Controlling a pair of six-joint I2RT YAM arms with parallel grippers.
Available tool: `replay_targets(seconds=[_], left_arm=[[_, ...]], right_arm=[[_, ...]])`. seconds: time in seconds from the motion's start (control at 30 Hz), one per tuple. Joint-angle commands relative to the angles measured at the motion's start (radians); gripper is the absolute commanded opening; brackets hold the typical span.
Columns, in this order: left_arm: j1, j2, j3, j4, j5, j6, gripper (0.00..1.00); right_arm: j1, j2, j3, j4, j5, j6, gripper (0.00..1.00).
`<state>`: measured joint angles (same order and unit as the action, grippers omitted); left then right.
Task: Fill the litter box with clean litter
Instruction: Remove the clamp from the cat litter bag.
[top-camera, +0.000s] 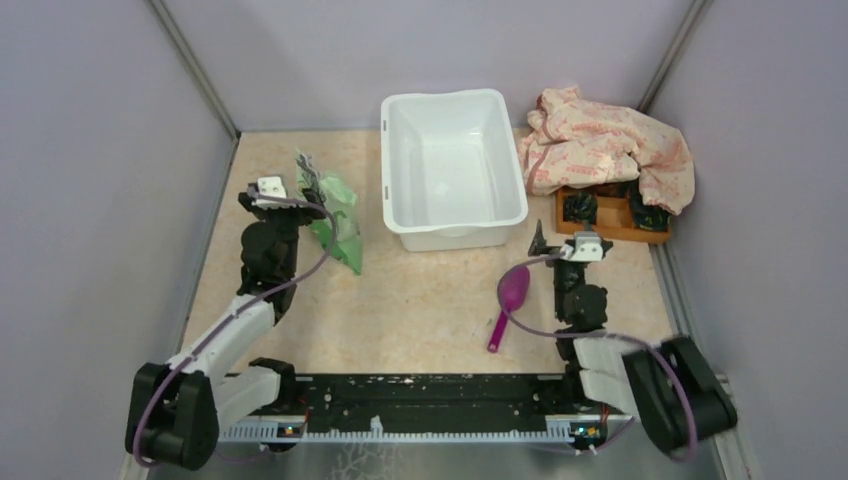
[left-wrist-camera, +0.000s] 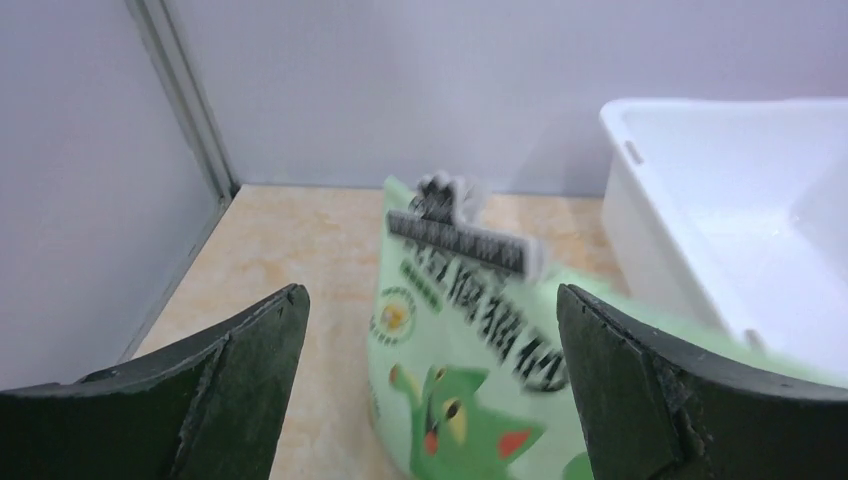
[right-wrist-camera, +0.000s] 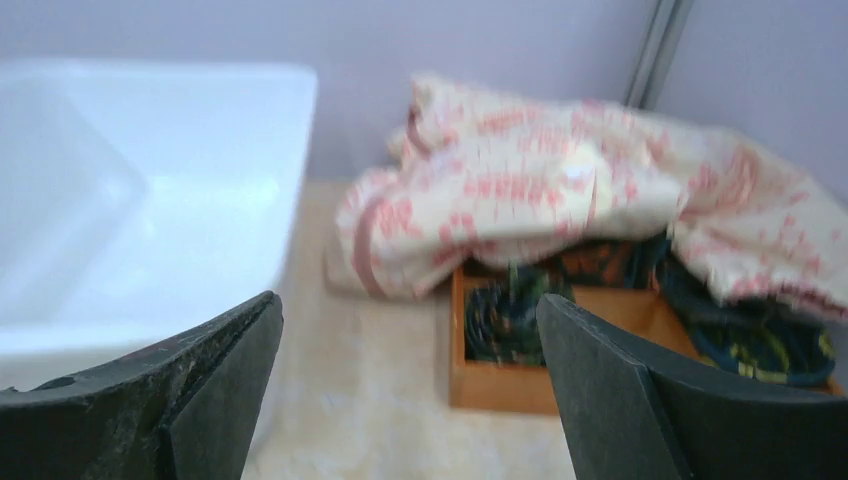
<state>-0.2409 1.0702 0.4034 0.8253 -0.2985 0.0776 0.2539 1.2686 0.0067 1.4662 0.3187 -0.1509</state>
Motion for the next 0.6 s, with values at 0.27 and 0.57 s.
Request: replay_targets(seconds=[0.27, 0.57], left_arm=[[-0.011, -0.001, 0.481, -0.672, 0.110, -0.353, 0.99], [0.122, 0.154, 0.733, -1.035, 0.418, -0.494, 0.99]], right_arm=[[0.071, -0.622, 0.563, -1.329, -0.089, 0.401, 0.98], [0.077, -0.400, 0.851, -1.546, -0.534, 0.451, 0.98]])
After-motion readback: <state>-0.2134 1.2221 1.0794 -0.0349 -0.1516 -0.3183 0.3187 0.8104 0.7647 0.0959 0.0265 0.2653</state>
